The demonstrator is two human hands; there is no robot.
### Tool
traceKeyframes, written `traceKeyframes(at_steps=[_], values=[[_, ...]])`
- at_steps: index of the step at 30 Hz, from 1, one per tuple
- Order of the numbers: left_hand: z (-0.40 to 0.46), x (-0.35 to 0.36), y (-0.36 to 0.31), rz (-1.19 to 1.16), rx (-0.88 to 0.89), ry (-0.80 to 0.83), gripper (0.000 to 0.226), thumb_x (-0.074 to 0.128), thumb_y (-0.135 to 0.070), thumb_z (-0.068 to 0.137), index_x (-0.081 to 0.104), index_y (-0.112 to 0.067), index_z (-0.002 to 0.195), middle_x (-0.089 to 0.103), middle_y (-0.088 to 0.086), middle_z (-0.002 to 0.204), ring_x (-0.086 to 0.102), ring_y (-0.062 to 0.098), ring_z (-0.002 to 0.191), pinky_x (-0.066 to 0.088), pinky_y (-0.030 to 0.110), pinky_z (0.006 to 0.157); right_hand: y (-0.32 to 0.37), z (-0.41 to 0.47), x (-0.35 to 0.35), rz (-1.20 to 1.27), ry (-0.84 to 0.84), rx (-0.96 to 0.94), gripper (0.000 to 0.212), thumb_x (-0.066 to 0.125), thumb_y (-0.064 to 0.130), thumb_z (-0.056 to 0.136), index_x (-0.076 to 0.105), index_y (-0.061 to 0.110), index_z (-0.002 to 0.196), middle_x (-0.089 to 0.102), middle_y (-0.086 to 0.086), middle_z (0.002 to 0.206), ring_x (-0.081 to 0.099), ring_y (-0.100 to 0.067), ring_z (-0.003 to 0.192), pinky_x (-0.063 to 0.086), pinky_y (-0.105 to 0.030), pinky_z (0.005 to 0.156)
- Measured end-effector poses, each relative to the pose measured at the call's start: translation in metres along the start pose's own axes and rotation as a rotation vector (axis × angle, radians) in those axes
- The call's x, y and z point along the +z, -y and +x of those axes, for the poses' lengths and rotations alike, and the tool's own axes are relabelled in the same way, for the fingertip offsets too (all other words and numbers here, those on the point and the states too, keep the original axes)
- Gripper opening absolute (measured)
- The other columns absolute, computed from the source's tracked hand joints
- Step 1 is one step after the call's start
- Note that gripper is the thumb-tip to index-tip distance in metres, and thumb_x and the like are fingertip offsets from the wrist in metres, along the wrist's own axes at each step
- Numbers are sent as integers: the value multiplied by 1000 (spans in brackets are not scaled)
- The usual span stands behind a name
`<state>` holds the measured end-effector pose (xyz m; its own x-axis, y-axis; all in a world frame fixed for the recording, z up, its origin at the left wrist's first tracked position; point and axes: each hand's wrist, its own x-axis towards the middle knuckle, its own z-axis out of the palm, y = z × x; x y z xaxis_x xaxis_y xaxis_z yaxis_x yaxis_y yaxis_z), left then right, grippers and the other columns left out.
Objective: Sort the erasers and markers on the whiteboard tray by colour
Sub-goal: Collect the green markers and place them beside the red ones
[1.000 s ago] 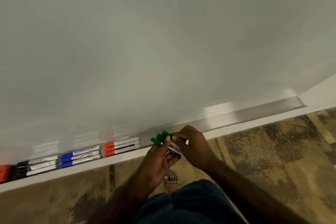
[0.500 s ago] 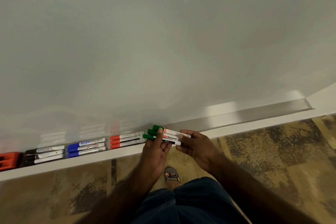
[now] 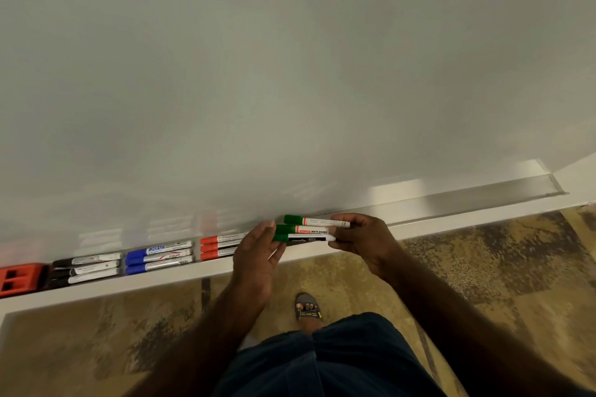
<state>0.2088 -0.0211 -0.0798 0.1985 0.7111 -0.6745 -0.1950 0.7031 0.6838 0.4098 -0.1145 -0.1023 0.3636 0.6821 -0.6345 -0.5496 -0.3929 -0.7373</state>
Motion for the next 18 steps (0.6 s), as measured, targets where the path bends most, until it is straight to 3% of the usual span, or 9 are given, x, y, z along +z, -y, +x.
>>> traceKeyframes(at_steps=[3,5,7,10,13,15,18], values=[[-1,-8,-13,122,19,19,34,57,-7,101,56,-1,133,64,21,130,61,34,124,47,46,109,4,9,-8,-127,17,-43,27,86,0,76,77,7,100,77,-17,99,76,-35,90,63,-37,74],[-1,-10,-18,281,39,100,20,50,-5,103,64,-11,115,65,15,124,61,29,122,52,34,97,5,13,-8,-201,22,-63,24,86,1,76,78,10,97,78,-16,97,76,-34,89,63,-38,75],[0,-8,-19,439,73,168,22,50,-8,104,65,-24,103,66,3,118,61,21,118,51,26,88,5,17,-6,-250,29,-86,23,86,2,77,78,10,97,78,-14,95,76,-33,89,63,-41,76],[6,-4,-16,574,99,166,13,55,-26,102,66,-30,108,64,-8,118,57,13,115,48,36,101,4,20,1,-318,35,-139,22,86,4,78,78,10,98,78,-12,93,76,-32,87,63,-45,79],[5,2,-13,646,125,111,11,61,-38,98,71,-39,97,71,-23,94,64,2,97,49,27,82,1,23,9,-365,9,-170,25,86,5,78,76,10,100,78,-12,91,77,-31,85,63,-49,79],[3,5,-12,692,149,98,20,60,-39,98,72,-48,84,72,-24,80,62,-2,88,46,24,73,-1,24,13,-439,-44,-185,27,88,9,76,76,12,100,78,-8,89,77,-27,81,64,-47,78],[3,7,-11,725,180,86,22,59,-37,99,67,-39,79,71,-15,88,63,6,92,47,30,80,-1,23,17,-695,-123,-238,32,91,23,73,75,17,100,78,2,84,75,-14,73,63,-37,75]])
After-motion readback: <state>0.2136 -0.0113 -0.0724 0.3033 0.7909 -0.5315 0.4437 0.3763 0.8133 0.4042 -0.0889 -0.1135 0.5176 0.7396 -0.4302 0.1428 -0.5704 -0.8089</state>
